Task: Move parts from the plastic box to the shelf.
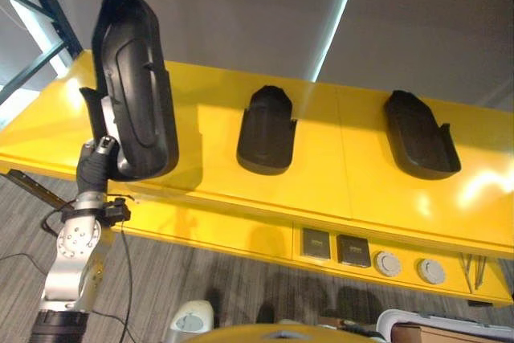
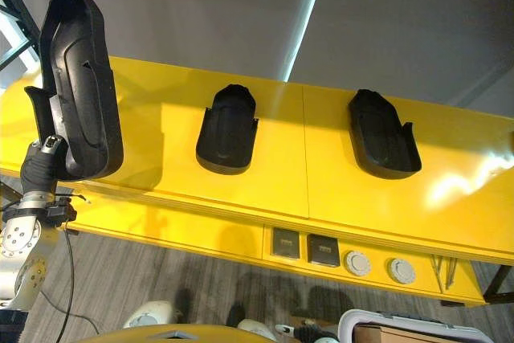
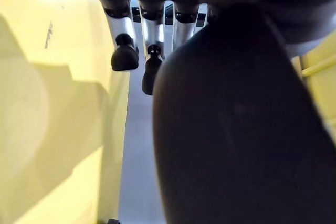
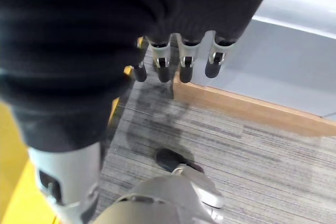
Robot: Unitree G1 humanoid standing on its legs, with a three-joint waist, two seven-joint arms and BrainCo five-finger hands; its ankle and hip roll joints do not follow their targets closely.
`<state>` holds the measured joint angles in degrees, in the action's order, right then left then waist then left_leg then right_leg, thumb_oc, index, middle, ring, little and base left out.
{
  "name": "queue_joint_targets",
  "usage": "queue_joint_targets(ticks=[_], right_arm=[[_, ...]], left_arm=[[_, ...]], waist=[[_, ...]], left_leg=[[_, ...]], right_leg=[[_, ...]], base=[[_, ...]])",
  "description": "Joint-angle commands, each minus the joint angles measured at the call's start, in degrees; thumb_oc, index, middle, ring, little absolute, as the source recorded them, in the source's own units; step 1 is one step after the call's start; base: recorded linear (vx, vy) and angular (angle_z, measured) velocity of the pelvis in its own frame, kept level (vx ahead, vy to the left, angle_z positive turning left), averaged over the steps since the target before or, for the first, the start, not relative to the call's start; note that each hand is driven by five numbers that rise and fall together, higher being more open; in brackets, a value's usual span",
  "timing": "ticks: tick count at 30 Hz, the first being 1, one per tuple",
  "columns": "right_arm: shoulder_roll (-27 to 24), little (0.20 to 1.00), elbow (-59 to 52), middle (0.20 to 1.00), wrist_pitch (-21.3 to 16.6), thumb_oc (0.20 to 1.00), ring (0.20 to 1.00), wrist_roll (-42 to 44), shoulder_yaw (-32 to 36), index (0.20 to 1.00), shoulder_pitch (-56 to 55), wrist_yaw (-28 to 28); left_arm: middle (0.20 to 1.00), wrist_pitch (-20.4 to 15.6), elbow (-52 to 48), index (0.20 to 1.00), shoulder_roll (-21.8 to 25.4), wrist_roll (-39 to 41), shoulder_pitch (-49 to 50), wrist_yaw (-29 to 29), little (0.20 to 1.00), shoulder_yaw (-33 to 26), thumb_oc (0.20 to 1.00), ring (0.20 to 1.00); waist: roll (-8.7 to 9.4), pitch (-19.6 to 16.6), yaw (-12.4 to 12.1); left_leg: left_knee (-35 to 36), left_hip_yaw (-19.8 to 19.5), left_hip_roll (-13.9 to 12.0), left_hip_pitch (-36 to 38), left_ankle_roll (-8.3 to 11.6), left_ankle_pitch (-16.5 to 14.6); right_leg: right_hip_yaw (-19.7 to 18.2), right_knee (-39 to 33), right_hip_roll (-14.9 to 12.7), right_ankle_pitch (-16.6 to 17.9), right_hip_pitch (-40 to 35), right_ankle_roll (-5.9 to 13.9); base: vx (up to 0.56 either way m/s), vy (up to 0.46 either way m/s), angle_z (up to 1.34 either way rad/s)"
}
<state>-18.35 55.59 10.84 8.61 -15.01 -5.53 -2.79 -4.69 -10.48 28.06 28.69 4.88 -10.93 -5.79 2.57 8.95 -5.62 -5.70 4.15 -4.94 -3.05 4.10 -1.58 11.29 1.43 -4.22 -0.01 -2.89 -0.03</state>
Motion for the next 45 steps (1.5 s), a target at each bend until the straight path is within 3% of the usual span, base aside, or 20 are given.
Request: queue_joint_targets(ticks=[1, 4, 6, 8, 9, 10, 13, 15, 18, 20, 24, 29, 33, 34, 38, 45], right_arm=[[-1.5, 1.0, -0.8, 1.0, -2.3, 1.0, 1.0, -0.2, 0.7, 1.0, 1.0, -1.2], [-2.6, 1.0, -2.0, 1.0, -1.8, 1.0, 1.0, 0.2, 1.4, 1.0, 0.1, -1.3], [-3.4, 1.0, -2.6, 1.0, -0.8, 1.0, 1.0, 0.6, 1.5, 1.0, 0.0, -1.4], [-3.2, 1.0, -1.1, 1.0, -0.4, 1.0, 1.0, 0.2, 1.7, 1.0, 1.1, -0.8], [-3.2, 1.0, -1.1, 1.0, -0.5, 1.0, 1.0, 0.2, 1.7, 1.0, 1.2, -0.8], [-2.6, 1.0, 0.4, 1.0, -1.5, 1.0, 1.0, 0.0, 2.3, 1.0, 1.3, -0.3], [-1.7, 1.0, 1.3, 1.0, -2.5, 1.0, 1.0, 1.1, 3.0, 1.0, 1.1, -0.3], [-0.3, 1.0, 0.4, 1.0, -3.5, 1.0, 1.0, 0.2, 3.8, 1.0, 0.1, 0.1], [0.4, 1.0, -2.2, 1.0, -3.4, 1.0, 1.0, 0.4, 4.3, 1.0, -0.9, -0.4], [0.3, 1.0, -3.4, 1.0, -2.6, 1.0, 1.0, 0.1, 4.3, 1.0, -1.1, -0.1], [-0.8, 1.0, -5.4, 1.0, -2.7, 1.0, 1.0, -2.9, 3.1, 1.0, -2.4, 1.1], [-1.4, 1.0, -2.6, 1.0, -3.2, 1.0, 1.0, -5.1, 2.0, 1.0, -2.2, 1.9], [-1.6, 1.0, -2.7, 1.0, -2.5, 1.0, 1.0, -5.9, 1.3, 1.0, -2.3, 2.1], [-2.6, 1.0, -4.2, 1.0, -0.8, 1.0, 1.0, -7.6, 0.6, 1.0, -2.8, 2.8], [-4.1, 1.0, -6.1, 1.0, 1.5, 1.0, 1.0, -8.0, 0.0, 1.0, -3.2, 3.7], [-6.5, 1.0, -7.1, 1.0, 2.8, 1.0, 1.0, -10.6, -1.3, 1.0, -3.6, 5.2]], left_arm=[[0.2, -3.9, -4.6, 0.2, 0.4, 1.5, -3.0, 1.3, 0.2, -3.2, 0.2, 0.2], [0.2, -4.2, -4.3, 0.2, 0.3, 1.9, -2.4, 2.1, 0.2, -3.4, 0.2, 0.2], [0.2, -4.3, -3.7, 0.2, 0.5, 1.6, -2.4, 2.5, 0.2, -3.4, 0.2, 0.2], [0.2, -3.7, -3.0, 0.2, 1.0, 0.7, -3.2, 2.0, 0.2, -3.1, 0.2, 0.2], [0.2, -3.7, -3.0, 0.2, 1.0, 0.7, -3.3, 2.0, 0.2, -3.1, 0.2, 0.2], [0.2, -3.1, -3.0, 0.2, 1.5, -0.1, -3.9, 2.0, 0.2, -2.8, 0.2, 0.2], [0.2, -2.1, -3.5, 0.2, 2.1, -1.3, -4.1, 2.1, 0.2, -2.8, 0.2, 0.2], [0.2, -0.6, -3.6, 0.2, 4.2, -1.7, -3.6, 3.1, 0.2, -3.5, 0.2, 0.2], [0.2, -0.5, -3.3, 0.2, 6.0, -1.7, -1.9, 3.5, 0.2, -5.2, 0.2, 0.2], [0.2, -0.6, -3.1, 0.2, 6.6, -1.5, -1.1, 3.5, 0.2, -6.0, 0.2, 0.2], [0.2, 0.1, -0.3, 0.2, 8.8, -1.7, -1.2, 1.6, 0.2, -6.9, 0.2, 0.2], [0.2, 6.0, 1.0, 0.2, 6.5, -6.5, -3.5, -2.0, 0.2, -5.3, 0.2, 0.2], [0.2, 9.3, 2.9, 0.2, 6.9, -9.6, -4.5, -2.0, 0.2, -4.7, 0.2, 0.2], [0.2, 13.8, 6.4, 0.2, 8.7, -11.1, -6.0, -0.9, 0.2, -4.6, 0.2, 0.2], [0.2, 19.5, 15.1, 0.2, 13.1, -12.0, -9.7, 0.4, 0.2, -3.0, 0.2, 0.2], [0.2, 19.1, 35.7, 0.2, 19.7, -14.1, -18.6, 3.2, 0.2, 1.4, 0.2, 0.2]], waist=[[-1.52, -1.1, -0.1], [-2.19, -0.6, -0.1], [-2.5, -0.2, 0.0], [-2.71, 0.0, 0.0], [-2.68, 0.1, 0.0], [-2.84, 0.4, -0.2], [-2.71, 0.9, -0.8], [-2.34, 1.4, -1.7], [-2.03, 1.7, -2.5], [-1.96, 1.6, -2.6], [-1.63, 0.9, -0.3], [-0.73, -1.1, 0.9], [-0.6, -1.9, 1.3], [-0.79, -2.7, 2.3], [-1.43, -3.5, 4.2], [-2.67, -3.5, 7.4]], left_leg=[[6.8, 0.1, -2.2, -0.3, 1.46, 7.6], [8.9, -1.2, -5.2, -1.1, 2.43, 10.6], [7.1, -2.7, -5.9, -0.9, 2.22, 9.6], [4.6, -3.3, -4.7, 0.5, 1.62, 6.3], [4.4, -3.2, -4.6, 0.4, 1.58, 6.1], [2.2, -3.3, -3.7, 0.8, 1.29, 4.3], [-1.0, -4.3, -1.5, 0.7, 0.38, 1.7], [-2.8, -4.7, 1.4, 0.9, -1.66, -1.0], [-2.6, -3.4, 3.3, 2.0, -3.01, -2.3], [-2.3, -2.4, 3.6, 2.5, -3.35, -2.6], [-0.2, -0.3, 4.9, 4.4, -4.09, -2.9], [1.9, 0.1, 5.1, 4.3, -3.84, -2.1], [2.5, 1.0, 4.5, 4.4, -3.39, -1.9], [3.6, 2.3, 3.6, 4.7, -2.8, -1.4], [4.4, 3.8, 2.7, 5.3, -2.38, -0.9], [5.0, 5.7, 1.8, 6.0, -2.29, -0.5]], right_leg=[[-1.9, -2.9, 2.1, 0.6, -1.1, 6.79], [-2.0, -1.0, 1.1, -0.9, -1.7, 6.79], [-2.5, 1.1, -0.3, -1.8, -1.4, 6.84], [-3.1, 3.0, -3.0, -1.8, -0.2, 7.84], [-3.1, 3.2, -3.0, -1.9, -0.2, 7.89], [-2.7, 4.7, -5.2, -1.5, 0.2, 8.73], [-3.1, 5.9, -7.8, -1.0, -0.1, 10.12], [-3.3, 7.0, -11.4, 0.1, -0.1, 11.94], [-1.0, 9.4, -13.8, 3.0, 1.0, 12.65], [-0.1, 10.1, -13.9, 3.4, 1.3, 12.81], [-1.1, 8.1, -7.9, 2.0, 3.4, 12.33], [-4.1, 0.7, -3.7, 2.8, 2.6, 10.82], [-4.0, -0.9, -3.0, 2.6, 1.7, 10.45], [-3.9, -2.0, -2.3, 2.4, 1.2, 10.23], [-4.3, -2.3, -1.5, 1.7, 0.8, 10.0], [-5.2, -1.1, -0.8, 0.5, 1.1, 9.82]], base=[[0.02, 0.325, 0.03], [0.02, 0.338, 0.09], [0.02, 0.472, -0.01], [-0.01, 0.454, -0.26], [-0.02, 0.43, -0.33], [-0.01, 0.309, -0.19], [-0.02, 0.388, -0.1], [-0.02, 0.42, -0.2], [-0.03, 0.241, -0.22], [-0.01, 0.138, -0.38], [0.03, 0.053, -0.43], [0.09, -0.114, 0.08], [0.1, -0.085, 0.1], [0.11, -0.09, -0.05], [0.1, -0.05, -0.05], [0.06, 0.013, -0.07]])
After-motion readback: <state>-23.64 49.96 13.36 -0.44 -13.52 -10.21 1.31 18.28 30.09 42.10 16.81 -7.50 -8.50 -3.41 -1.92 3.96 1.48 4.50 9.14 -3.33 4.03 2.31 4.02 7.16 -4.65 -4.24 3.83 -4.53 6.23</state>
